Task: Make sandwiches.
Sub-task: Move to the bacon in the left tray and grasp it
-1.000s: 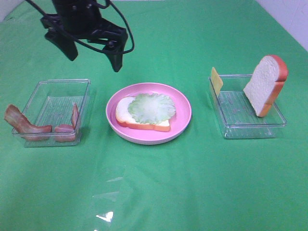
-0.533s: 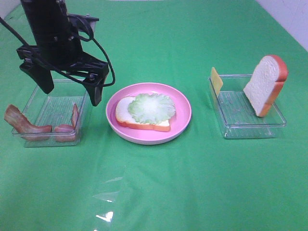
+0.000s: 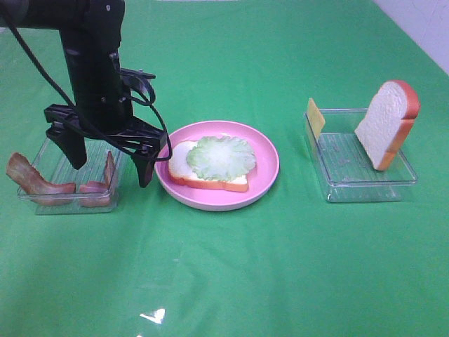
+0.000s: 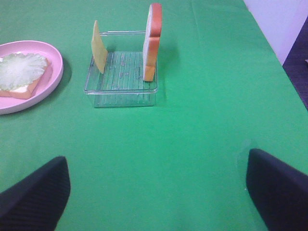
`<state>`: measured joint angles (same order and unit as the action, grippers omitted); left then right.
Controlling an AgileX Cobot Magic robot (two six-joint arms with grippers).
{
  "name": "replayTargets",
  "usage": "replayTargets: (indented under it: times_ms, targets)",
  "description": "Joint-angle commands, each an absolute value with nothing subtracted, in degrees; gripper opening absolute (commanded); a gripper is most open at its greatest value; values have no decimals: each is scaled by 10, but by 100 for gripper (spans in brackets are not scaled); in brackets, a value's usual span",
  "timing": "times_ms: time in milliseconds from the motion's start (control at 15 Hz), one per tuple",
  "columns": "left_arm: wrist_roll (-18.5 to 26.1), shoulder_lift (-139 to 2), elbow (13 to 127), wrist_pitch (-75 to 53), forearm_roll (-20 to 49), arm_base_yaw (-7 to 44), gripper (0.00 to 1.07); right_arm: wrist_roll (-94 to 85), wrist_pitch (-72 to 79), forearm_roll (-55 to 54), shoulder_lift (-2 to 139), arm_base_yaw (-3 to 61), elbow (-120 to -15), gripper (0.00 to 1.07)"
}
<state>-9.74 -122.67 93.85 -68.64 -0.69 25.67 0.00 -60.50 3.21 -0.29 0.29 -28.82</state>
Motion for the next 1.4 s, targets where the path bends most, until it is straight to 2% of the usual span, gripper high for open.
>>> replayTargets:
  times_ms: [67, 200, 533, 800, 867, 1200, 1267, 1400]
  targets:
    - [-111, -1234, 935, -682, -9, 245, 99, 0, -601, 32, -15, -1, -286, 96]
    - [-110, -1234, 935, -688, 3, 218, 97, 0, -601, 32, -15, -1, -286, 96]
    - [-107, -1234, 935, -681, 7, 211, 94, 0, -601, 32, -15, -1, -286, 96]
    - [-104, -1234, 935, -673, 12, 211, 65, 0, -601, 32, -15, -1, -286, 96]
    - [-105, -1234, 935, -673, 13, 211, 62, 0, -601, 32, -15, -1, -286, 96]
    - [-109, -1234, 935, -671, 36, 212, 62, 0, -601, 32, -15, -1, -286, 96]
    - [-109, -1234, 935, -671, 40, 212, 57, 0, -601, 32, -15, -1, -286, 96]
    - [-109, -1234, 935, -671, 40, 212, 40, 0, -601, 32, -15, -1, -286, 96]
